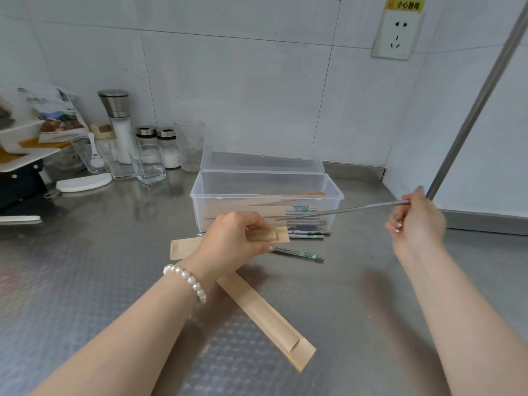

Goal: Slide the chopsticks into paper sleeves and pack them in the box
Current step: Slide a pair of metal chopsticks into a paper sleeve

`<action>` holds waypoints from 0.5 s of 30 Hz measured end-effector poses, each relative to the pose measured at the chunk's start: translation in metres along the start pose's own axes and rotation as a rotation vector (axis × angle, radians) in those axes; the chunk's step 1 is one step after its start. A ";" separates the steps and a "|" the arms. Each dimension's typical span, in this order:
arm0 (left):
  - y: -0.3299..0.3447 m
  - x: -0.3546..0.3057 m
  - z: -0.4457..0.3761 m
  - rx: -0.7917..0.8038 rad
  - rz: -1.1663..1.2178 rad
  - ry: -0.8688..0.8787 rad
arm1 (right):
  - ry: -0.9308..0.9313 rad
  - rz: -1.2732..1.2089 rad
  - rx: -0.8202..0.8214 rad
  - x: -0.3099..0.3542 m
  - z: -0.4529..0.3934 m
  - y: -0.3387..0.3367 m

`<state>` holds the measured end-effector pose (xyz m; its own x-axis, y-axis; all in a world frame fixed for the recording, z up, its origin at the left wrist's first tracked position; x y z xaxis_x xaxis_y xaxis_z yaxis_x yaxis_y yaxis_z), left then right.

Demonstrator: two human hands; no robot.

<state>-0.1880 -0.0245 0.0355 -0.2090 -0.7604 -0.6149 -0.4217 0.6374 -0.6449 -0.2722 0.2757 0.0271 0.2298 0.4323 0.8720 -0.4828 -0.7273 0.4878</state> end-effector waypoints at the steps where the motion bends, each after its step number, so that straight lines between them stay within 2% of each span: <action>1: 0.000 0.000 0.000 0.001 -0.002 0.002 | -0.003 -0.010 -0.043 0.003 -0.003 -0.007; 4: 0.000 -0.001 0.001 0.001 -0.005 0.008 | 0.013 -0.020 -0.081 0.003 -0.008 -0.014; 15: -0.002 -0.002 0.000 -0.024 0.005 0.008 | -0.060 0.030 -0.020 0.004 0.002 -0.001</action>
<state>-0.1866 -0.0237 0.0380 -0.2182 -0.7586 -0.6139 -0.4415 0.6378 -0.6311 -0.2692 0.2776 0.0300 0.2651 0.3773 0.8873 -0.5070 -0.7283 0.4611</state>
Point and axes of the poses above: each hand's wrist, its own z-axis away from the middle knuckle, its own y-axis out of the palm, x = y × z, the point moved 9 cm from there along -z, towards the middle knuckle, and after that the axes turned 10 degrees about -x, right-handed, at the moved point
